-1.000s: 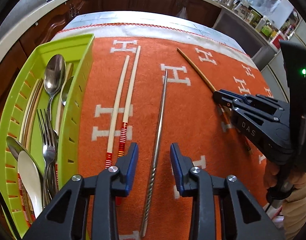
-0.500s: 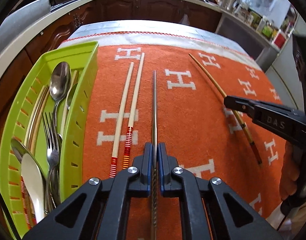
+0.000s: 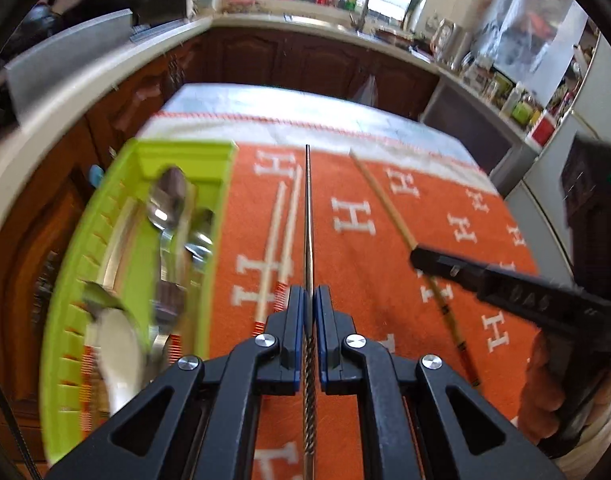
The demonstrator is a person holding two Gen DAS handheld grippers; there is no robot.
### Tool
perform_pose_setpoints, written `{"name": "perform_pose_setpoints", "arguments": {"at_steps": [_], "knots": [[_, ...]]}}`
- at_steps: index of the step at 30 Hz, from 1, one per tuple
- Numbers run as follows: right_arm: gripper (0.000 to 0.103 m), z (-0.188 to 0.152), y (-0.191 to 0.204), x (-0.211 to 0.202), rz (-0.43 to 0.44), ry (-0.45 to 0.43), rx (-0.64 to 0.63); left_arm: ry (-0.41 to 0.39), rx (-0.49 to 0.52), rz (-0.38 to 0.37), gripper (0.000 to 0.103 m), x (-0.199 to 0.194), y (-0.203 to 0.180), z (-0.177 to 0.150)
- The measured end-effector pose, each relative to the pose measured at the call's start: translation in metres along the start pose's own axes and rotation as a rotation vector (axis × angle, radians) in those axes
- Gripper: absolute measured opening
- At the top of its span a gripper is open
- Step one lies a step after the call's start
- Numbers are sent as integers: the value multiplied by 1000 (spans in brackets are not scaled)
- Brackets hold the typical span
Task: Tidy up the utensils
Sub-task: 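Carry both chopsticks into the green tray and open both tools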
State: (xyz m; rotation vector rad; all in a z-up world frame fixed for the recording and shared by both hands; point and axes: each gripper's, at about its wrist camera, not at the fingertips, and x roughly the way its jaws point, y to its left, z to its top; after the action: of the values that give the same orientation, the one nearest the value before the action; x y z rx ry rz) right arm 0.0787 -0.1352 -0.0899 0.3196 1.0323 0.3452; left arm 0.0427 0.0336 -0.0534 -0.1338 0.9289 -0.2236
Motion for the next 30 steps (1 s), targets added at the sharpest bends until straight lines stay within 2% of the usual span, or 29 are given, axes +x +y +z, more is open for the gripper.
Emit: {"name": "perform_pose_setpoints", "arguments": {"at_steps": [7, 12, 17, 30], "knots": [[6, 1, 48, 6, 134, 38, 59, -76, -61, 91, 3, -52, 55, 8], [6, 0, 85, 24, 182, 78, 99, -60, -120, 136, 3, -52, 90, 6], [7, -6, 111, 47, 173, 129, 136, -46, -130, 147, 3, -45, 106, -3], [9, -15, 144, 76, 140, 162, 137, -50, -124, 155, 4, -35, 127, -10]]}}
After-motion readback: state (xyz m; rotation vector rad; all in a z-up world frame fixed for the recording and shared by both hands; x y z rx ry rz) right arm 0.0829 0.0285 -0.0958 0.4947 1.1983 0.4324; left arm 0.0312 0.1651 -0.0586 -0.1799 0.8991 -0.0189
